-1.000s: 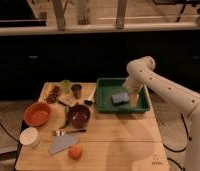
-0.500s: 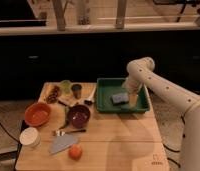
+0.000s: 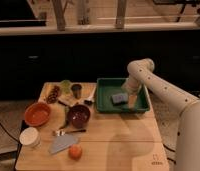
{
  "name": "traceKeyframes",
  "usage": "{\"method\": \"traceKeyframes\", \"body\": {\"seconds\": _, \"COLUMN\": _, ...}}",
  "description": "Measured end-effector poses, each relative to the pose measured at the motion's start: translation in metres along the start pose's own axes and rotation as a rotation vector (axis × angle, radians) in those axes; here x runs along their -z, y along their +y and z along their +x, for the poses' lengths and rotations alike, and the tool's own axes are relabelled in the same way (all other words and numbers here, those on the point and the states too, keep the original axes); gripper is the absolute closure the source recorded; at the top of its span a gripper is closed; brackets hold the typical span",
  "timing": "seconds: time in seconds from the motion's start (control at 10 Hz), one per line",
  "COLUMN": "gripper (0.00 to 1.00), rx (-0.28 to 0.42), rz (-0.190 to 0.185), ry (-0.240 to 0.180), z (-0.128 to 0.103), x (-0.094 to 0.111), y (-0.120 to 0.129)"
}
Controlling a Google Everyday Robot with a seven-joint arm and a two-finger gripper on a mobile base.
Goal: Place sponge in table surface
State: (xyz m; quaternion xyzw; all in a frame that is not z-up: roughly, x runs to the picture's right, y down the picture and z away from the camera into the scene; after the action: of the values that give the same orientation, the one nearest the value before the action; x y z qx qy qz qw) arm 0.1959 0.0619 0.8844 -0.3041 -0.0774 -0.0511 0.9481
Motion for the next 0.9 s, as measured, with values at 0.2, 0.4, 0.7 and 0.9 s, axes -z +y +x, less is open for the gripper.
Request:
{"method": "traceKeyframes", "body": {"seconds": 0.2, "gripper": 0.2, "rx": -0.022, "rz": -0.014, "ry": -0.017, "z": 0.003, "x": -0.009, "y": 0.0}}
{"method": "traceKeyframes", "body": {"seconds": 0.4, "gripper": 0.2, "rx": -0.034, "rz": -0.024, "ry": -0.034, "z": 0.003, "x": -0.014, "y": -0.002}}
{"method": "traceKeyframes", "body": {"seconds": 0.7, "gripper": 0.2, "rx": -0.038, "rz": -0.03, "ry": -0.037, "z": 0.003, "x": -0.017, "y": -0.001}}
{"method": "traceKeyframes", "body": {"seconds": 0.9, "gripper": 0.2, "rx": -0.063, "rz": -0.04, "ry": -0.053, "z": 0.005, "x": -0.022, "y": -0.002}}
